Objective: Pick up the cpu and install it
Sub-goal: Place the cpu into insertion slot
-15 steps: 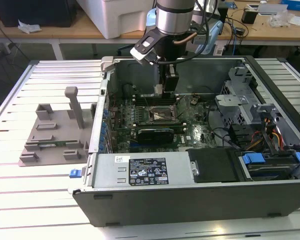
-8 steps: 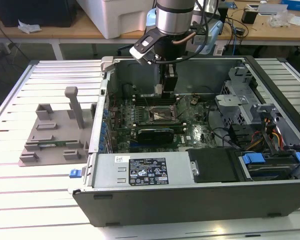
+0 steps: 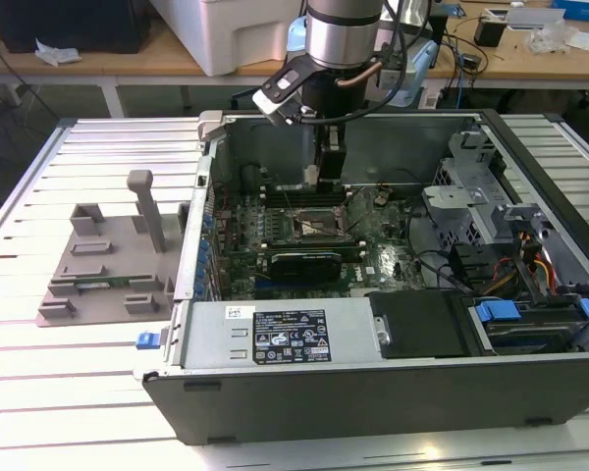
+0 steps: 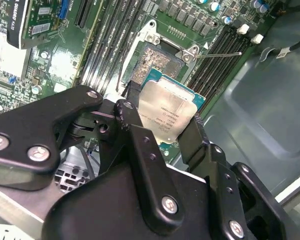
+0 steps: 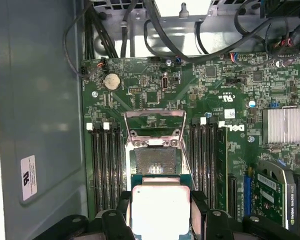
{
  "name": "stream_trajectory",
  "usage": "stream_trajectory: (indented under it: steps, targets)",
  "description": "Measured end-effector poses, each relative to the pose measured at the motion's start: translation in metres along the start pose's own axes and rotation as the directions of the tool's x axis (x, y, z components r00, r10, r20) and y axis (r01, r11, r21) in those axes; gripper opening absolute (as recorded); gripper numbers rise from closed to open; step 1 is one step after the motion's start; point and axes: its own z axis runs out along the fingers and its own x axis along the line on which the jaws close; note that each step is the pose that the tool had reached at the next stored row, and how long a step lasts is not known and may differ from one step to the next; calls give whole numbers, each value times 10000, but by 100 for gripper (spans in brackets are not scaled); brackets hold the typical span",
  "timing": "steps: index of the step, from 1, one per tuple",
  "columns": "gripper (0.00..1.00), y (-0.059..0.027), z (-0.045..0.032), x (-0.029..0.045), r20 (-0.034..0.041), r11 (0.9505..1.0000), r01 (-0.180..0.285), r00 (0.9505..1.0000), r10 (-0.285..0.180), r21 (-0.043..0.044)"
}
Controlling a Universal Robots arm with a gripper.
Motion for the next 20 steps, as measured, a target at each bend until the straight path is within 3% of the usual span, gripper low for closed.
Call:
stream_trajectory:
  steps: [1, 2, 3, 4, 6, 8, 15, 20]
  targets:
    - [55, 0, 0, 0, 2, 10000, 0, 10000, 0, -1]
    - [55, -1, -1, 1, 234, 10000, 55, 9997, -55, -8]
    - [55, 0, -1, 2, 349, 9999, 107, 9993, -106, -11]
    - [55, 0, 0, 4, 440, 9999, 153, 9989, -152, -14]
    - [55, 0, 3, 6, 543, 9995, 312, 9980, -311, -12]
    - [55, 0, 7, 8, 574, 9970, 776, 9953, -775, 5]
    - [55, 0, 8, 8, 574, 9968, 805, 9951, -804, 5]
    - [55, 1, 50, 12, 579, 9968, 804, 9951, -803, 5]
